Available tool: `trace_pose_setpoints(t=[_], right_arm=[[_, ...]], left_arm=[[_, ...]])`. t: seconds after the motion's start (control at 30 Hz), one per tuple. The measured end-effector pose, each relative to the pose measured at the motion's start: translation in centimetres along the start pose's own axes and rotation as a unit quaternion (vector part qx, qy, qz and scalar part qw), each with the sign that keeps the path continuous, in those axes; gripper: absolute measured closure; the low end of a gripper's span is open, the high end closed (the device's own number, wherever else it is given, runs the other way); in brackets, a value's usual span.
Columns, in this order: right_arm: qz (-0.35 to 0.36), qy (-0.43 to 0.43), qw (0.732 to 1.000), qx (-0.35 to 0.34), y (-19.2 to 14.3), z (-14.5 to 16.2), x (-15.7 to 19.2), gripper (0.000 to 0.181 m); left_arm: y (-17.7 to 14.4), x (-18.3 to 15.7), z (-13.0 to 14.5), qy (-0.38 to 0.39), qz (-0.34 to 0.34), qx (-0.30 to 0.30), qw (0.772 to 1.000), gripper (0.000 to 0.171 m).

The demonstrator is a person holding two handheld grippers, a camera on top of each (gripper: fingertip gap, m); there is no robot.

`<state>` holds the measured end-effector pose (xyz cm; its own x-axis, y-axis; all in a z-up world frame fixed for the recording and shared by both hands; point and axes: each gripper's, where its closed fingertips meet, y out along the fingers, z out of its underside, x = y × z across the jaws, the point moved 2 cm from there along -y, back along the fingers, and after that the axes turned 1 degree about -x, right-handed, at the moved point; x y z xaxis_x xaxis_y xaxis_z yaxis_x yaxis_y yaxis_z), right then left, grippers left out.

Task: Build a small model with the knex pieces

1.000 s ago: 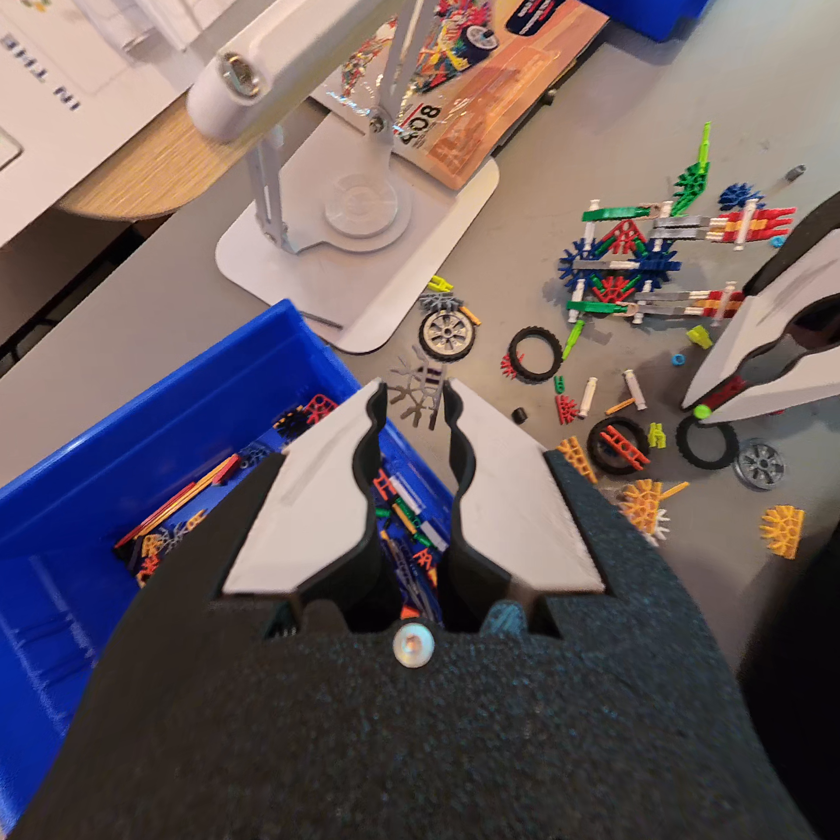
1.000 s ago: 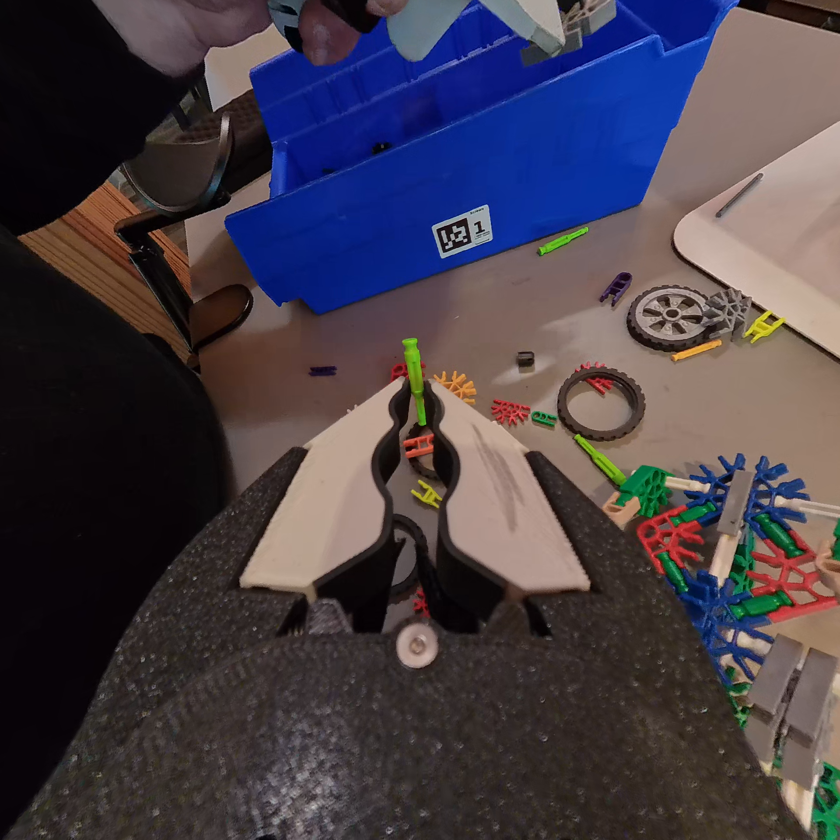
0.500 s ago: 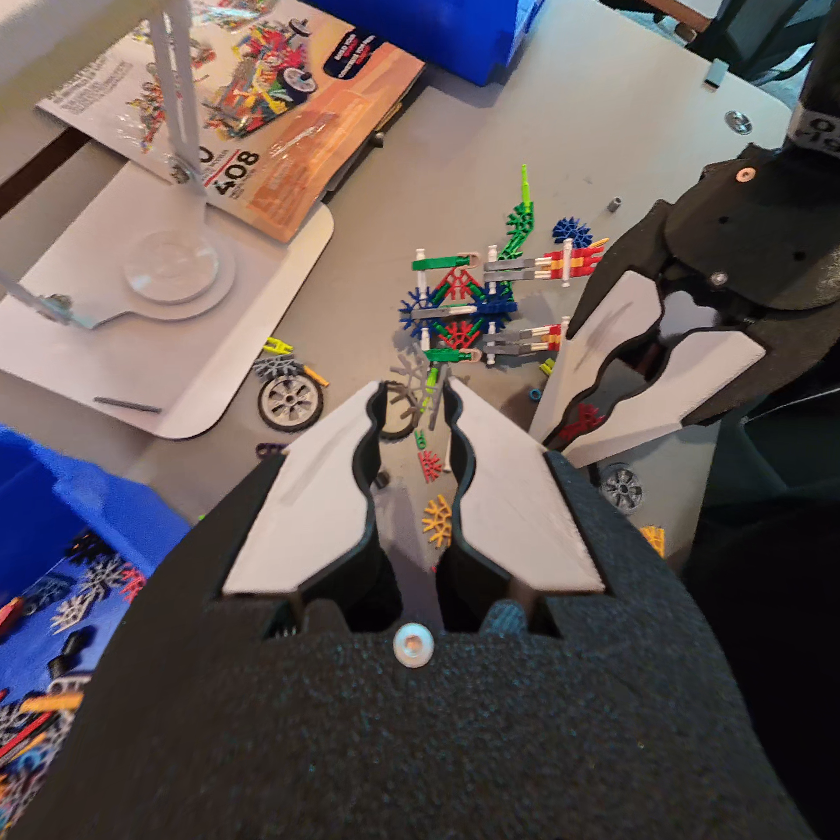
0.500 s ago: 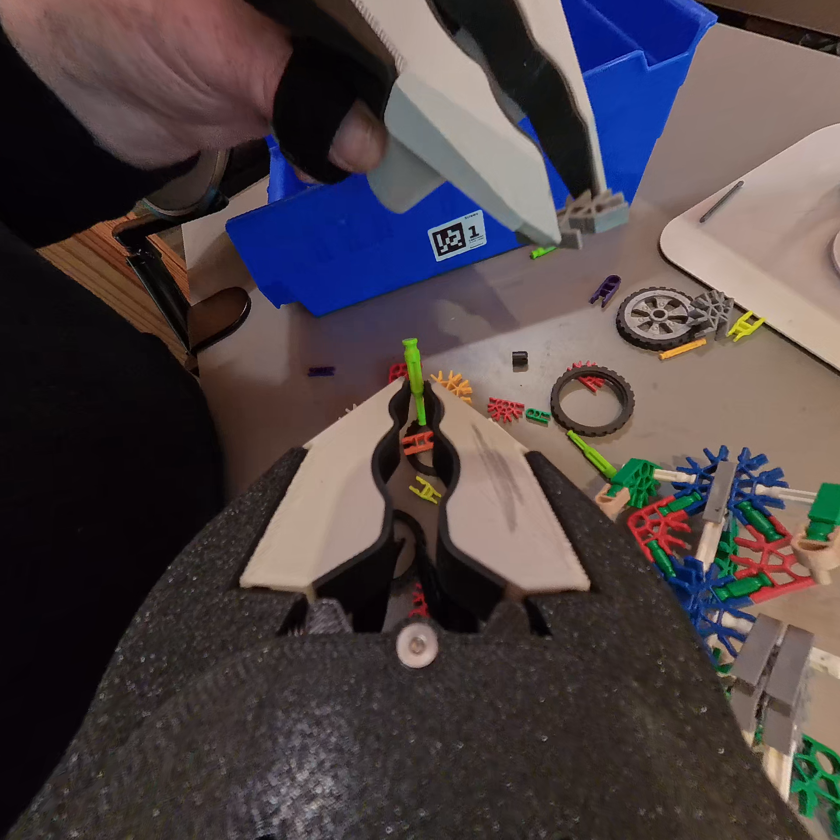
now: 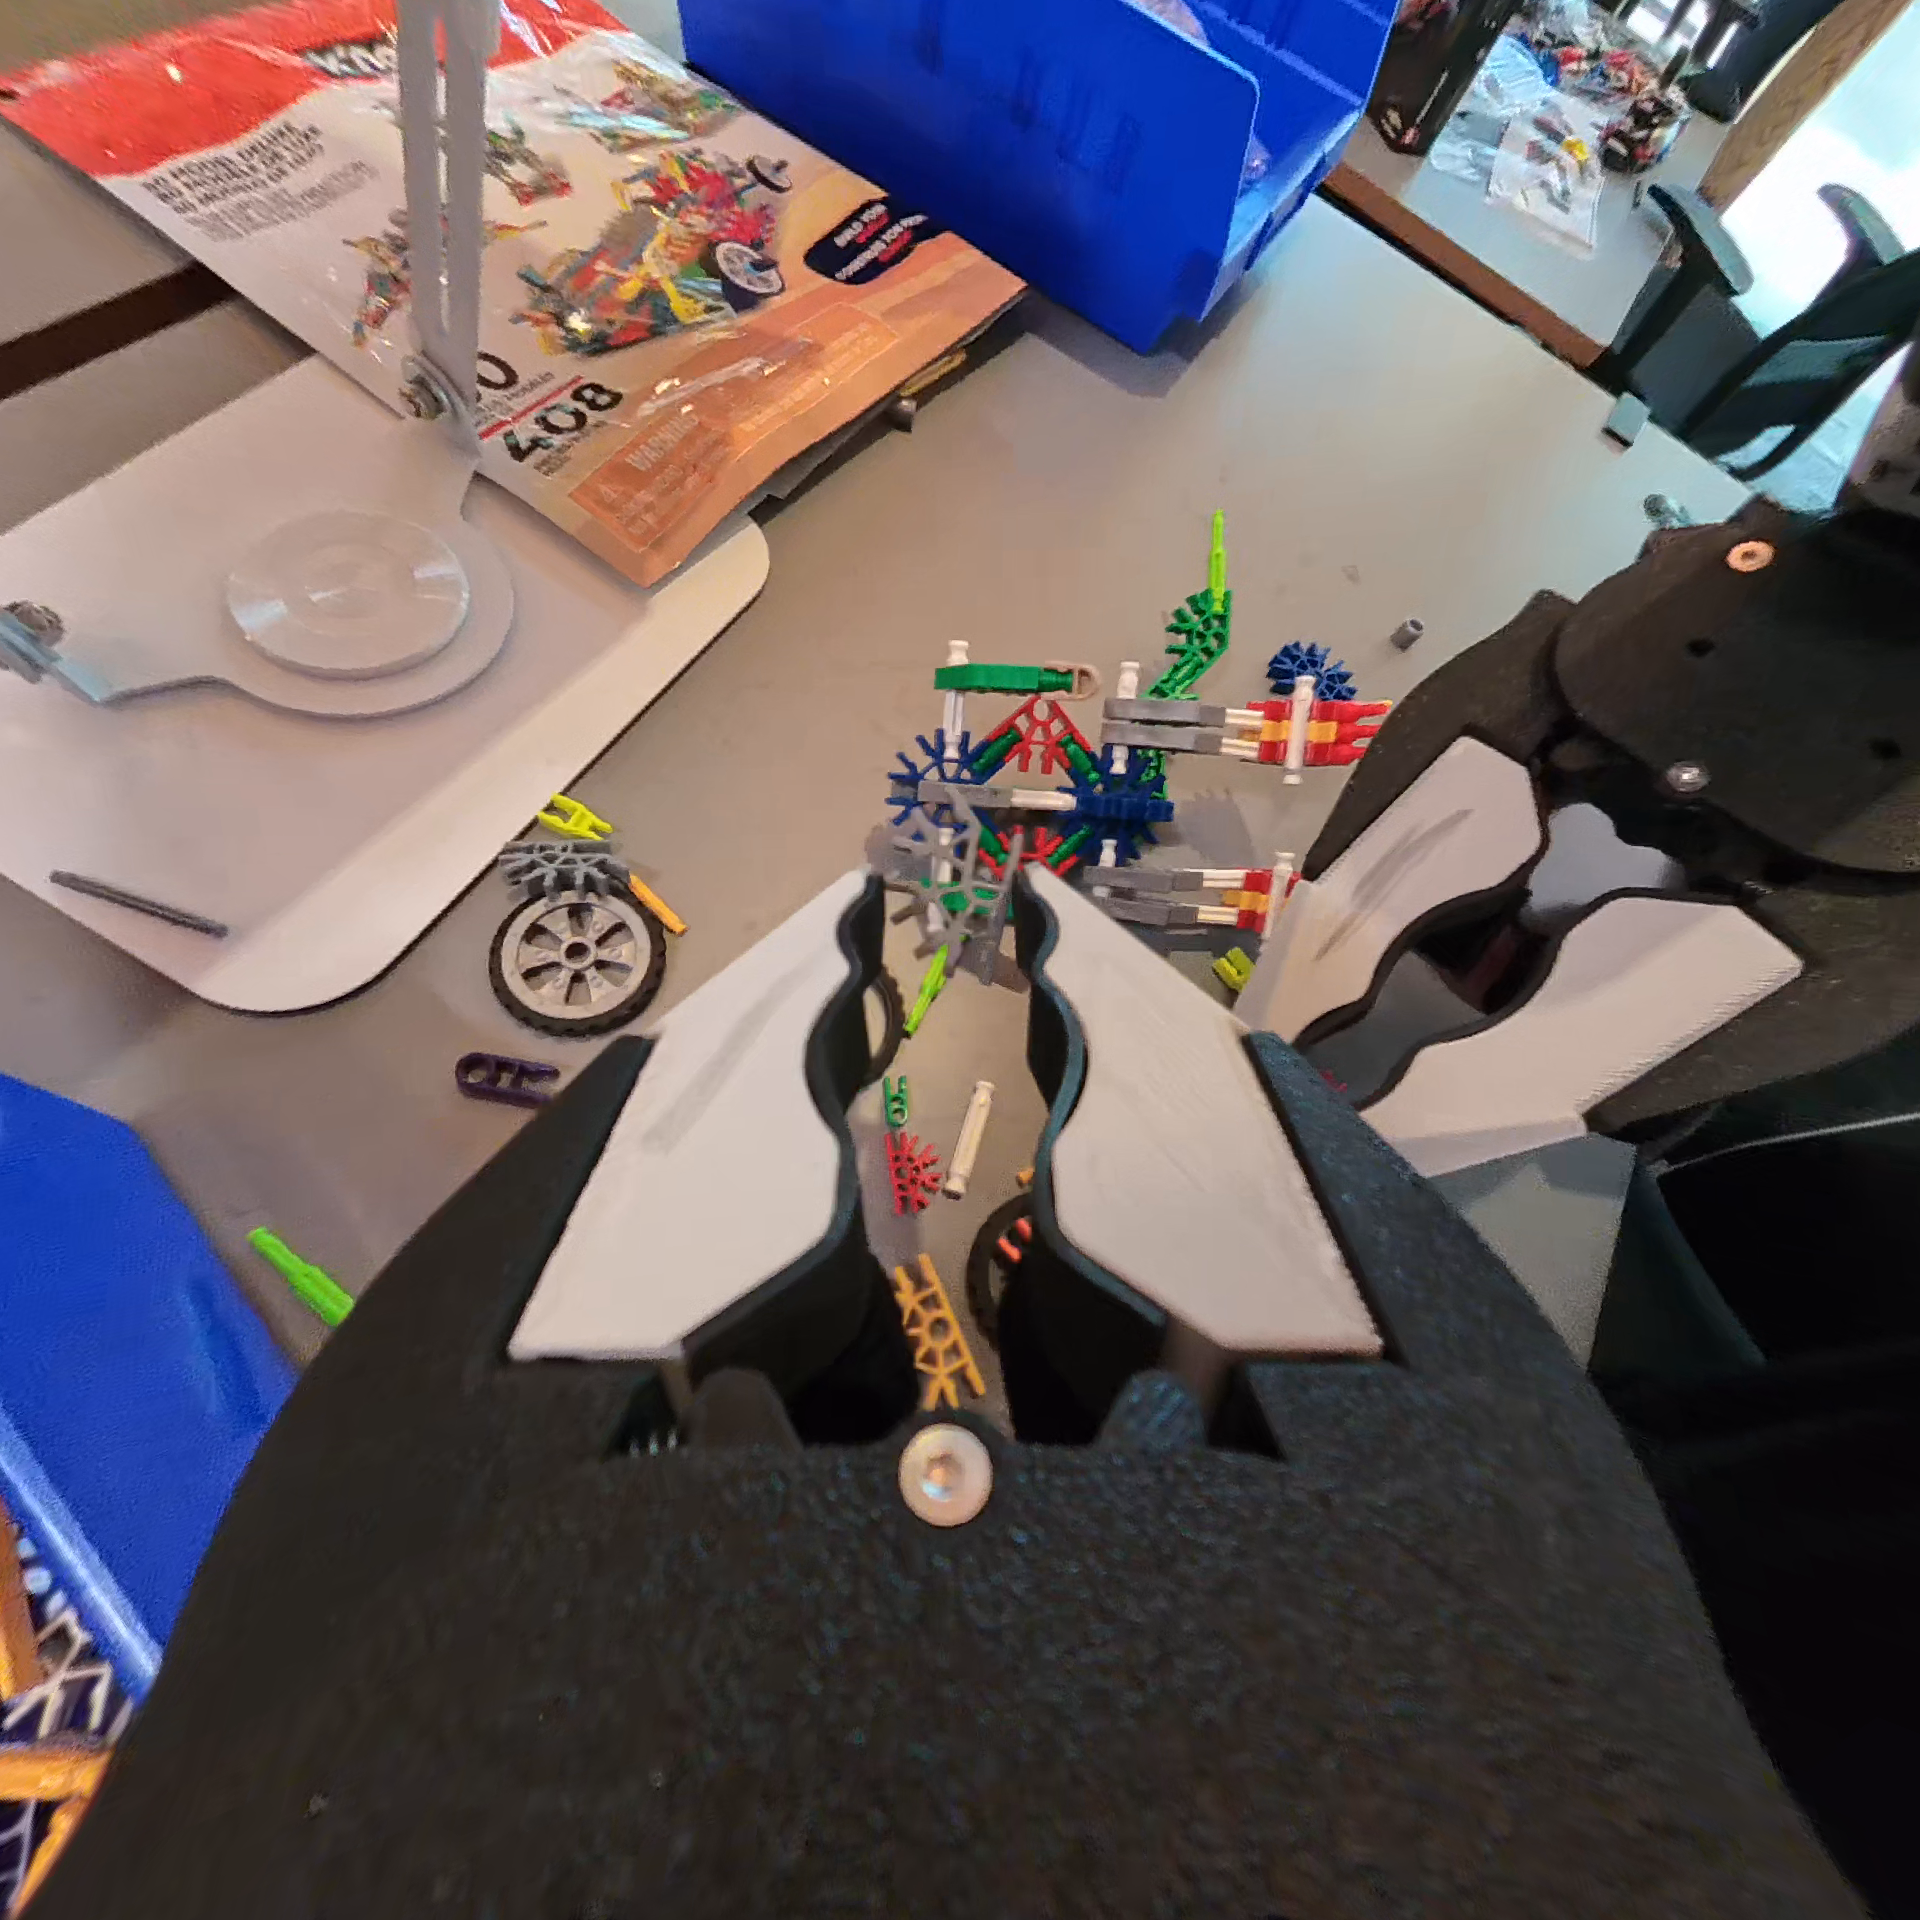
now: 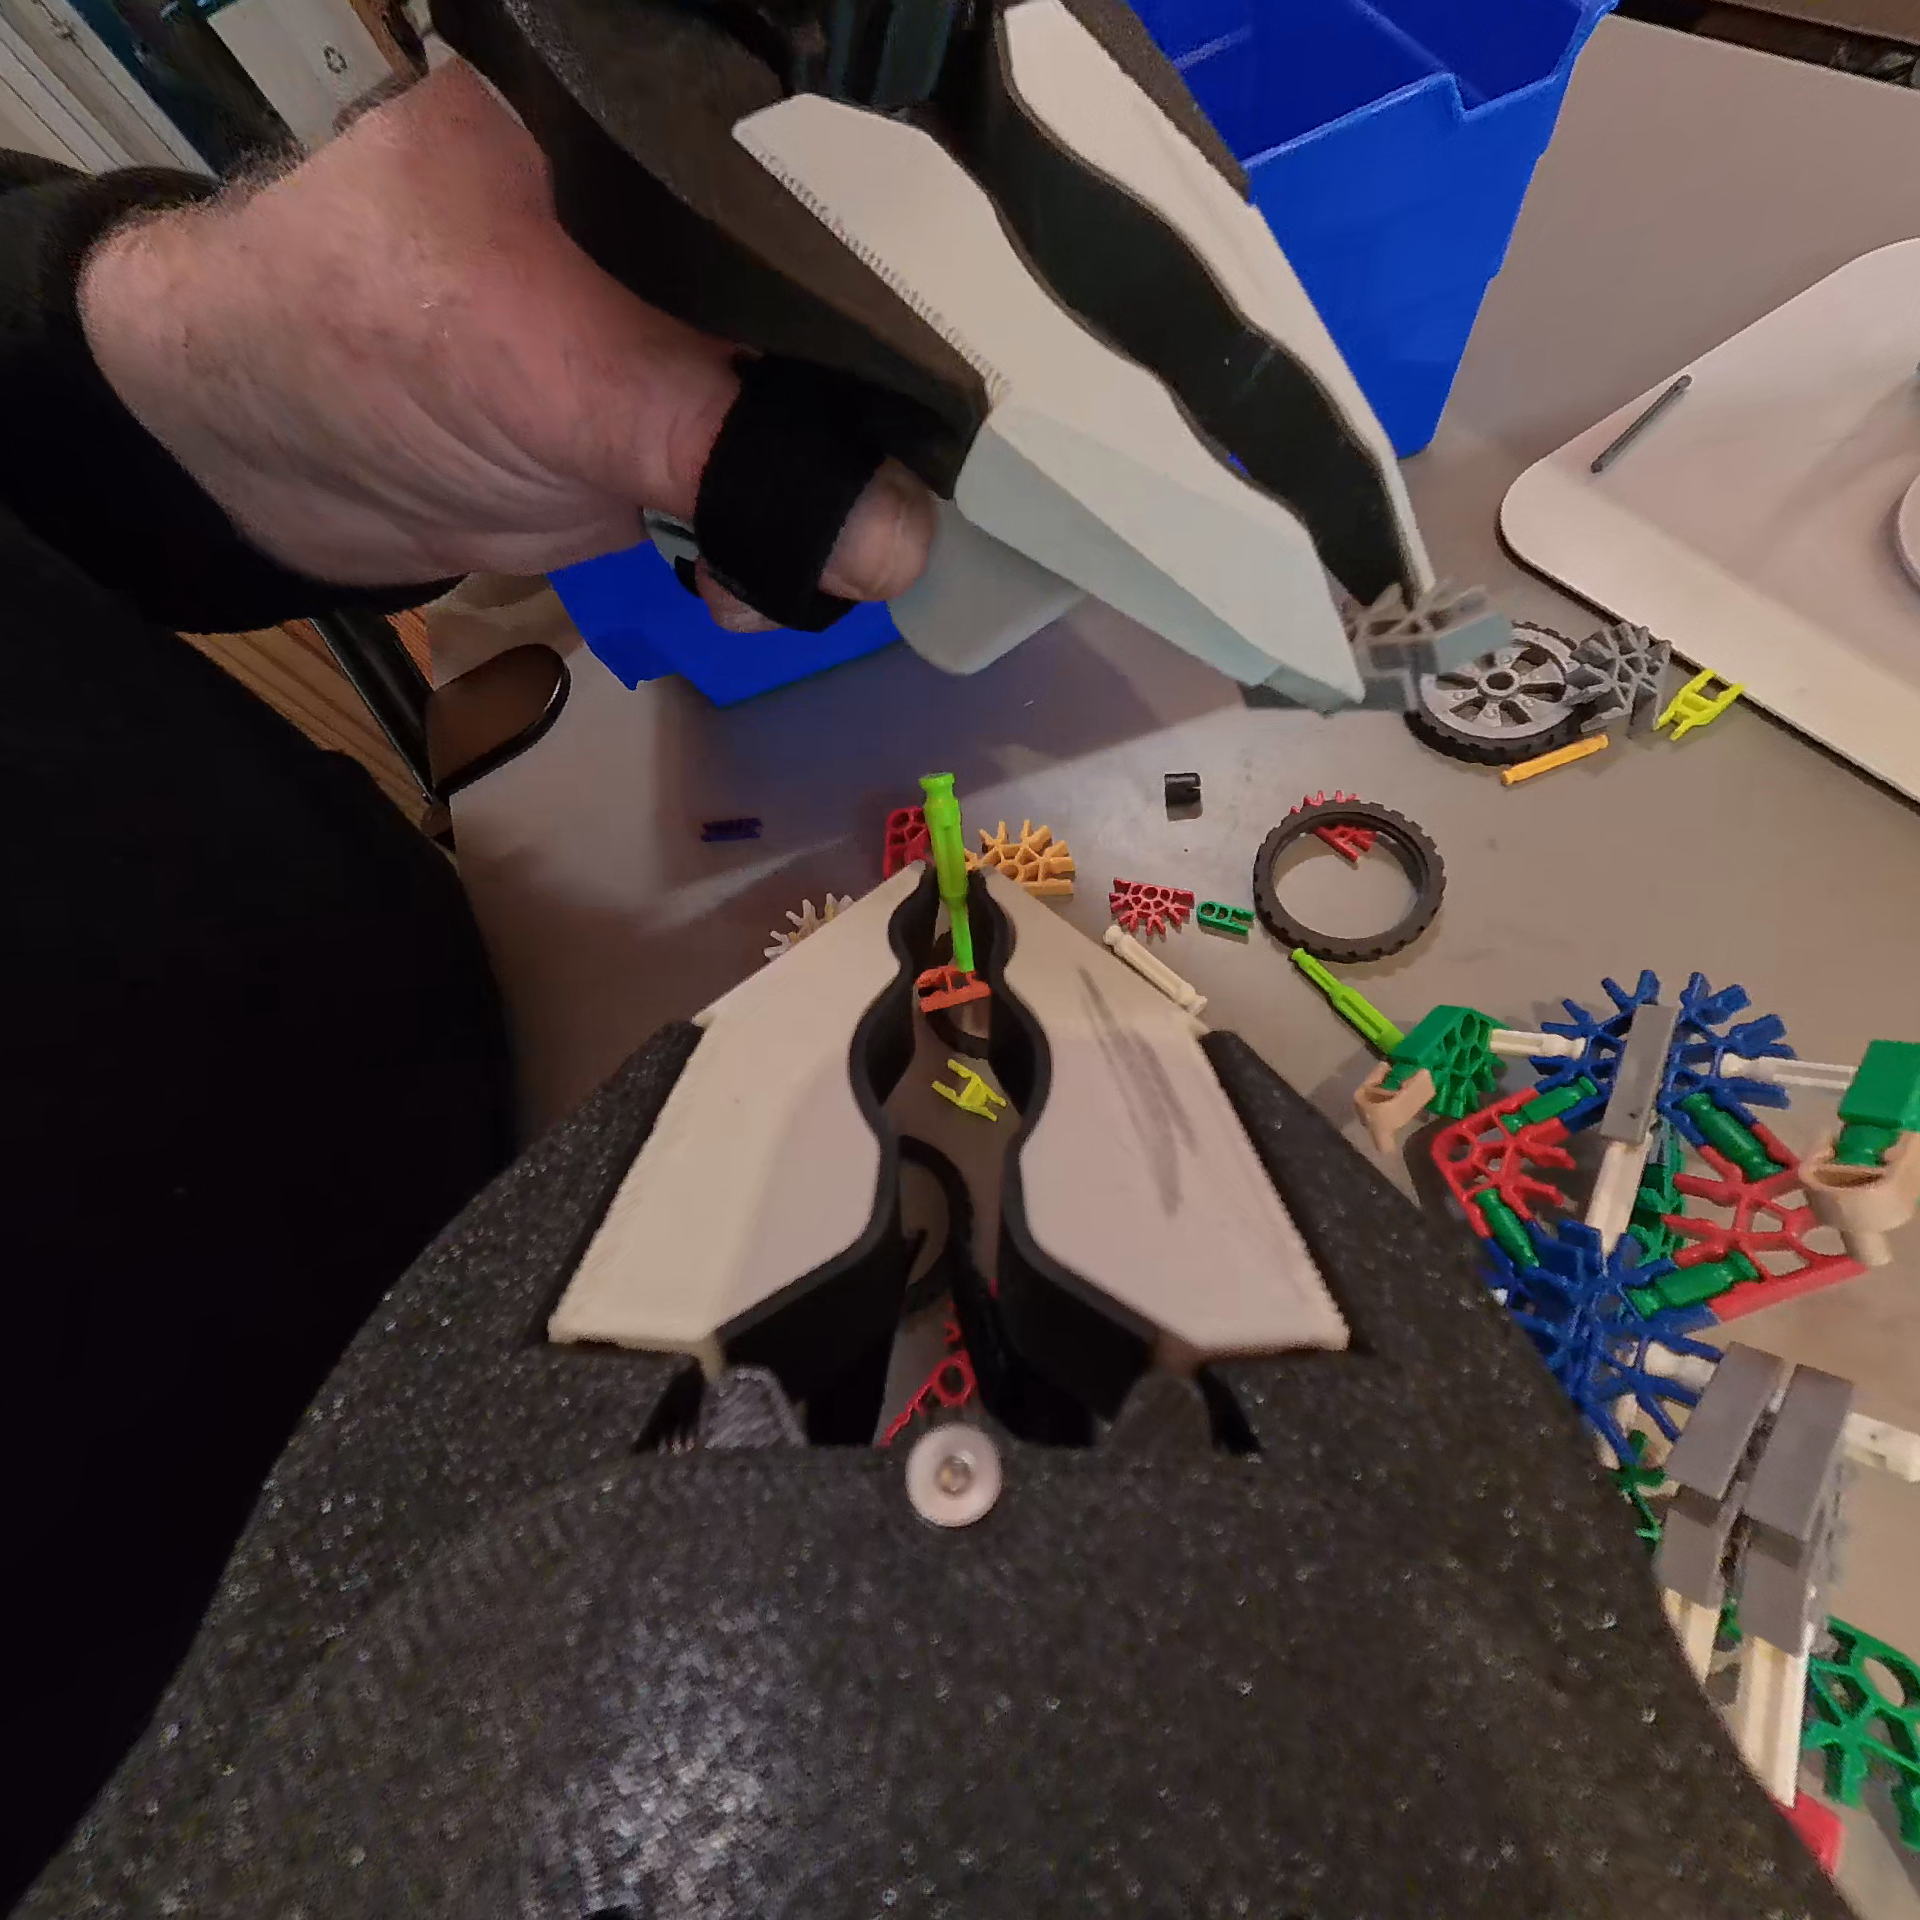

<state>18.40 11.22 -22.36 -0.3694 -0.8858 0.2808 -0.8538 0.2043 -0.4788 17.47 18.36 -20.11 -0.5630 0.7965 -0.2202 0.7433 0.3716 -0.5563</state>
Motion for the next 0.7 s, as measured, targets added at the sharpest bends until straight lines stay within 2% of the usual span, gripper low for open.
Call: trace_pose_setpoints(t=[0.1,0.27,0.43,0.7], right_arm=[[-0.001,0.001,1.000,0.000,0.0,0.1,0.0,0.176],[-0.003,0.003,1.000,0.002,0.0,0.3,0.0,0.176],[-0.006,0.008,1.000,0.006,0.1,0.7,0.0,0.176],[-0.008,0.009,1.000,0.008,0.3,0.6,-0.3,0.176]], left_arm=[[0.1,0.0,0.1,0.010,-0.008,0.011,1.000,0.149],[0.9,-0.3,1.8,0.082,-0.037,0.062,0.994,0.149],[1.9,-0.6,3.8,0.073,-0.027,0.085,0.993,0.149],[2.3,0.8,6.4,0.055,-0.051,0.101,0.992,0.149]])
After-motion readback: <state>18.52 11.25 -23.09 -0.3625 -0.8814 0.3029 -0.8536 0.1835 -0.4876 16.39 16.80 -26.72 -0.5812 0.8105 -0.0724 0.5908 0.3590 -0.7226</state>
